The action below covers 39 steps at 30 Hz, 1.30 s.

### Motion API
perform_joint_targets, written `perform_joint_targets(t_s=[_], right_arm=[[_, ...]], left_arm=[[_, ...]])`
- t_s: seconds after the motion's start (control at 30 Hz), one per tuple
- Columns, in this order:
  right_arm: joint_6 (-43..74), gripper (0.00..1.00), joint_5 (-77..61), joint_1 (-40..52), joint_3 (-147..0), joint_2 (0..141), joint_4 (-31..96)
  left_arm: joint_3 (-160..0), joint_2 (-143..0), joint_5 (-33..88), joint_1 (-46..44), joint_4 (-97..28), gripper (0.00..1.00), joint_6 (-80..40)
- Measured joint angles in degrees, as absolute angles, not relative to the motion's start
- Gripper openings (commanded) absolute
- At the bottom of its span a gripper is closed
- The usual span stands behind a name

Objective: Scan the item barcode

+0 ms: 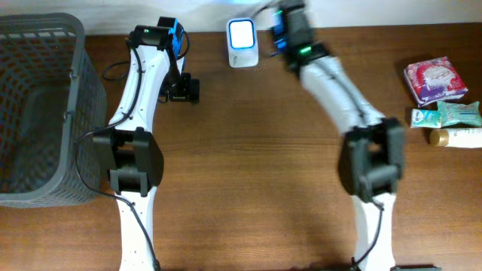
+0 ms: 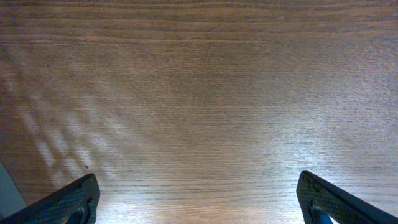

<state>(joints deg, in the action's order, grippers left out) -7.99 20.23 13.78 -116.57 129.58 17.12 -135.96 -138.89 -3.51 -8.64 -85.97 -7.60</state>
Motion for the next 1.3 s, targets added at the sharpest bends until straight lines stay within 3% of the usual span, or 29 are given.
perform_joint_targets(t_s=[0.2, 0.37, 0.43, 0.5, 0.53, 0.67, 0.73, 0.8, 1.0, 1.07, 1.2, 1.3], right_arm=[[10.5, 0.04, 21.9, -10.1, -117.8, 120.9, 46.7], [14.4, 0.04, 18.7, -22.6, -116.5, 122.1, 55.3], [14.9, 0.25, 18.0, -26.1, -114.5, 122.5, 55.2], [15.1, 0.38, 17.6, -27.6, -113.2, 122.8, 54.6], [15.4, 0.46, 17.5, -28.0, -112.7, 122.9, 54.4], [15.0, 0.53, 17.0, -28.1, -112.0, 122.9, 54.6], [15.0, 0.8, 16.6, -28.1, -111.9, 122.8, 56.5], [14.9, 0.89, 14.1, -28.1, -111.4, 121.2, 59.2], [15.0, 0.91, 5.3, -26.4, -107.6, 95.7, 69.1], [15.0, 1.0, 4.4, -22.9, -100.6, 83.8, 67.5], [15.2, 0.99, -0.3, -14.2, -82.8, 64.4, 65.9], [15.2, 0.99, -4.4, -10.8, -78.0, 56.3, 71.5]], left_arm=[[-136.0, -138.9, -3.5, -8.6, -86.0, 0.99, -7.6], [-136.0, -138.9, -3.5, -8.6, -86.0, 0.99, -7.6], [-136.0, -138.9, -3.5, -8.6, -86.0, 0.99, -7.6], [-136.0, -138.9, -3.5, -8.6, -86.0, 0.99, -7.6], [-136.0, -138.9, -3.5, -8.6, -86.0, 0.99, -7.6], [-136.0, -138.9, -3.5, -8.6, -86.0, 0.99, -7.6], [-136.0, -138.9, -3.5, -8.6, -86.0, 0.99, -7.6], [-136.0, -138.9, -3.5, -8.6, -86.0, 0.99, -7.6], [-136.0, -138.9, -3.5, -8.6, -86.0, 0.99, -7.6], [-136.0, -138.9, -3.5, -8.6, -86.0, 0.99, -7.6], [-136.0, -138.9, -3.5, -8.6, -86.1, 0.99, -7.6], [-136.0, -138.9, -3.5, -8.6, -86.0, 0.99, -7.6]])
